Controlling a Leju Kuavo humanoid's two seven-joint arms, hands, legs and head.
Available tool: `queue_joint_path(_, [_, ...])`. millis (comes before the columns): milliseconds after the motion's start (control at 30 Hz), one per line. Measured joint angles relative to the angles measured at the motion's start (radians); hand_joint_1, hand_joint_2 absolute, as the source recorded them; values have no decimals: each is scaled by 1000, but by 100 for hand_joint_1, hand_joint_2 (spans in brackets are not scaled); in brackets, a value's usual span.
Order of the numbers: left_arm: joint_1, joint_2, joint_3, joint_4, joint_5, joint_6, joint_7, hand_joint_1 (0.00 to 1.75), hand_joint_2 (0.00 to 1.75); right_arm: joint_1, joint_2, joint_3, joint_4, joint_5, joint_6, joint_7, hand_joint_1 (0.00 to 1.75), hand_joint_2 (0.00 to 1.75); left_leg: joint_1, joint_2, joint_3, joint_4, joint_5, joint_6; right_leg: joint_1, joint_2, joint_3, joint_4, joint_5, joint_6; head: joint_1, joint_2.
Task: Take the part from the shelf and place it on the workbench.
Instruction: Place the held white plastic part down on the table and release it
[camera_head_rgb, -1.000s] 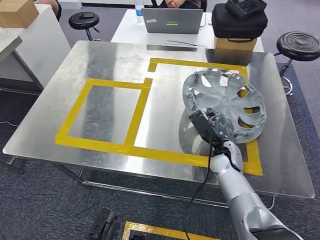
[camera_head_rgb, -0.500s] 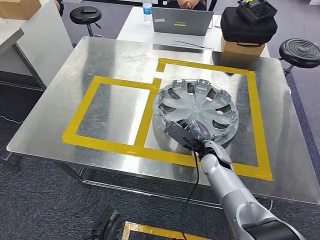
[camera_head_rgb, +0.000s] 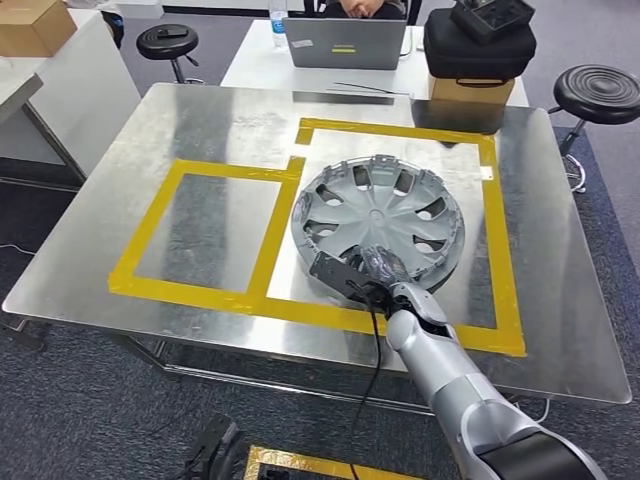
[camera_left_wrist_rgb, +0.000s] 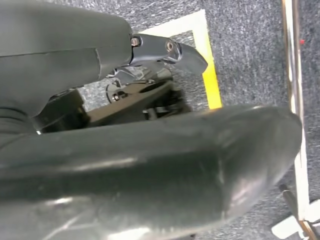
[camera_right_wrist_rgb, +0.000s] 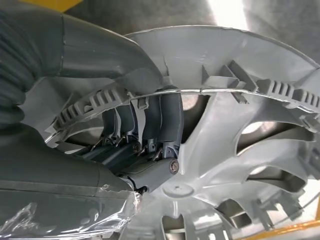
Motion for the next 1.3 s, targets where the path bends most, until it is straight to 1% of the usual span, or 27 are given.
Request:
queue_joint_path(33, [0,1,-2,0,-1,0,0,0,175,0,0,2,2,1,0,3,0,0,1,0,13,-30,28,1,-1,1,1,0,0,1,0,0])
queue_joint_path(100, [-1,1,-6,0,-1,5,1,0,175,-3,1,5,5,4,-5,11,0,0,2,2,76,-157,98,0,-1,2,5,2,-3,7,-1,0])
queue_joint_path(167, [-3,1,-9,0,6,9,0,0,175,-8,1,7,5,9,-13,23,0,0,4,2,124,-254,125,6,3,5,3,6,-6,17,-1,0])
queue_joint_path(200, [-3,0,-9,0,12,9,-3,0,131,-10,1,8,6,12,-17,29,0,0,3,1,131,-270,122,12,6,6,2,6,-6,22,-1,0])
queue_joint_path(300, [-3,0,-6,0,30,7,-12,0,0,-13,1,9,8,20,-25,40,0,0,3,0,132,-274,121,34,4,3,-2,10,-12,36,1,0])
queue_joint_path(333, [-4,0,-6,0,32,7,-13,0,0,-14,1,9,8,21,-26,41,0,0,4,0,133,-275,122,41,3,1,-13,34,-28,41,3,0])
queue_joint_path(367, [-4,0,-5,0,34,7,-13,0,0,-16,1,10,9,21,-28,42,0,0,5,1,133,-275,123,46,3,0,-34,80,-54,45,5,0])
queue_joint_path(433, [-5,0,-5,0,35,8,-13,0,0,-17,1,10,11,22,-29,43,0,0,4,1,134,-275,122,50,2,-1,-98,217,-115,48,8,0])
queue_joint_path(467, [-4,0,-5,0,36,8,-13,0,0,-17,1,10,12,22,-30,43,0,0,4,0,134,-275,122,51,2,-1,-126,273,-132,48,8,0])
queue_joint_path(500, [-4,0,-4,0,37,8,-13,0,44,-17,1,10,14,23,-30,44,0,0,3,0,134,-275,121,51,3,-1,-141,298,-132,47,8,0])
queue_joint_path(533, [-4,0,-4,0,37,8,-13,0,87,-17,1,10,15,24,-32,45,0,0,3,-1,135,-275,121,51,3,-1,-136,282,-113,45,8,0])
queue_joint_path(600, [-4,-1,-4,0,37,8,-13,0,175,-19,1,10,15,30,-39,47,0,0,3,-3,140,-275,119,48,3,-1,-77,157,-42,39,9,0])
queue_joint_path(633, [-4,-1,-4,0,37,9,-13,0,175,-20,1,11,15,35,-44,50,0,0,3,-4,142,-275,117,46,3,-1,-45,92,-17,37,9,0])
queue_joint_path(667, [-4,-1,-3,0,38,9,-13,0,175,-22,1,12,15,42,-51,54,0,0,2,-5,142,-274,116,42,4,-1,-19,43,-3,35,9,0])
queue_joint_path(700, [-4,-1,-3,0,39,9,-13,0,175,-24,2,16,15,50,-60,59,0,0,0,-5,141,-274,116,38,5,-1,-7,19,-1,34,8,0])
queue_joint_path(800, [-2,-1,-3,0,43,11,-15,0,175,-29,2,26,14,71,-111,68,0,0,0,-5,139,-278,120,22,8,3,-3,7,-1,23,5,0])
queue_joint_path(867, [-1,-1,-3,0,44,12,-18,0,175,-40,2,29,10,79,-147,64,0,0,1,-3,133,-266,107,11,5,4,-1,1,3,12,4,0])
queue_joint_path(900, [-1,-1,-3,0,45,13,-19,0,175,-50,1,31,9,82,-163,61,0,0,1,-2,118,-233,85,6,2,4,1,-2,4,8,2,0])
queue_joint_path(933, [-1,0,-3,0,47,13,-21,0,175,-59,1,32,6,85,-178,57,0,0,1,-1,92,-177,55,2,0,3,2,-3,5,5,1,0])
queue_joint_path(1000, [1,0,-3,0,52,14,-24,0,175,-71,0,34,3,91,-213,50,0,0,2,-1,25,-43,-1,-4,0,2,2,-3,4,2,-1,0])
queue_joint_path(1033, [3,1,-2,0,55,16,-25,0,175,-73,-1,35,-1,96,-237,46,0,0,2,0,4,-3,-9,-5,0,2,2,-3,4,2,-1,0])
queue_joint_path(1067, [5,2,-2,0,56,17,-27,0,175,-75,-3,35,-7,101,-264,41,0,0,2,0,0,1,3,-5,-1,2,2,-2,3,2,-1,0])
queue_joint_path(1100, [6,2,-1,0,58,18,-29,0,175,-79,-5,35,-15,105,-290,37,0,0,3,0,15,-34,32,-5,-1,2,3,-2,3,2,-1,0])
queue_joint_path(1167, [6,3,0,0,61,19,-31,0,175,-95,-9,35,-31,110,-324,32,0,0,5,3,80,-163,101,-5,0,5,4,0,2,9,-2,0])
queue_joint_path(1200, [6,3,1,0,62,20,-32,0,175,-104,-12,35,-38,110,-338,27,0,0,6,3,109,-221,119,-2,2,6,2,3,0,14,-3,0])
queue_joint_path(1233, [5,2,2,0,64,22,-34,0,175,-109,-15,35,-48,108,-362,19,0,0,6,3,125,-255,126,3,5,7,-1,5,0,20,-3,0])
queue_joint_path(1300, [8,2,6,0,70,25,-39,0,175,-108,-23,35,-84,92,-446,-9,0,0,5,0,129,-271,121,20,6,8,-3,4,1,29,-2,0])
